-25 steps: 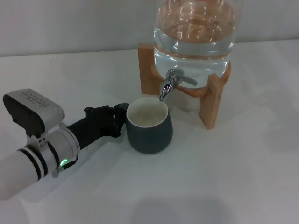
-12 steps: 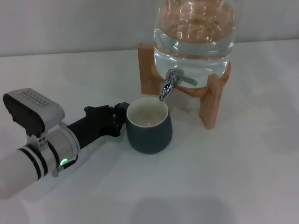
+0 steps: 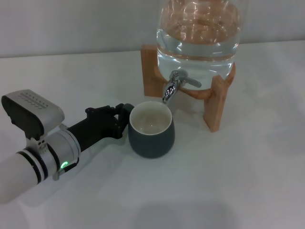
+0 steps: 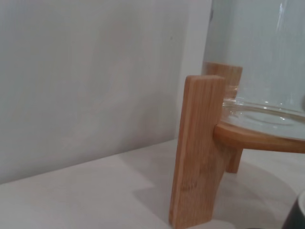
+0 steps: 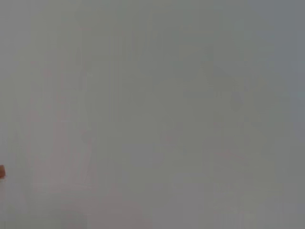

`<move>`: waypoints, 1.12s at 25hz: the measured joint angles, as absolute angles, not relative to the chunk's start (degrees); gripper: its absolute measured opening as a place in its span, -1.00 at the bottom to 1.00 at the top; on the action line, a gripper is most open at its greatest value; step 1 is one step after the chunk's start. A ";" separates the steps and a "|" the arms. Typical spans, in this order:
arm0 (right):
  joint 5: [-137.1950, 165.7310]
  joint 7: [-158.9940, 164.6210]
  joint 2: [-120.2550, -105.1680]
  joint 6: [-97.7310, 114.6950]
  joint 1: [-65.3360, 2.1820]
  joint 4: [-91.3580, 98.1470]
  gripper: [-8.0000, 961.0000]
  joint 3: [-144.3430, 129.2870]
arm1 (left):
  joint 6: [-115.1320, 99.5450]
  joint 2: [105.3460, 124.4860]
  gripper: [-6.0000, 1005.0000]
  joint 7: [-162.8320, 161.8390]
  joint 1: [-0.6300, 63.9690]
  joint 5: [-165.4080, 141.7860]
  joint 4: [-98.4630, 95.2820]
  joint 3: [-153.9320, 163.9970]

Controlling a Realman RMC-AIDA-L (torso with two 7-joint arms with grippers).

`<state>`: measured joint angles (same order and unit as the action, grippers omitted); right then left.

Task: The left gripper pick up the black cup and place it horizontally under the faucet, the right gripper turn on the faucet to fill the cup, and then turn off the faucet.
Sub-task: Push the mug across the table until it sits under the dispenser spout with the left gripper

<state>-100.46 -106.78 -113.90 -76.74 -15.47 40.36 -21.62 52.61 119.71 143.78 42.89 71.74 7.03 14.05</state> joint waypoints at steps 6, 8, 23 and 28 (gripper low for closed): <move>-100.46 -106.78 -113.89 -76.73 -15.57 40.35 0.76 -21.62 | 52.61 119.71 -0.61 143.78 42.84 71.78 7.03 14.06; -100.46 -106.78 -113.85 -76.73 -15.57 40.31 0.76 -21.62 | 52.63 119.71 -0.60 143.78 42.83 71.78 7.03 14.06; -100.46 -106.78 -113.61 -76.73 -15.59 40.26 0.76 -21.62 | 52.50 119.71 -0.54 143.75 43.07 71.79 7.05 13.99; -100.46 -106.78 -113.64 -76.73 -15.62 40.19 0.76 -21.62 | 52.17 119.70 -0.33 143.68 42.85 72.14 7.06 12.64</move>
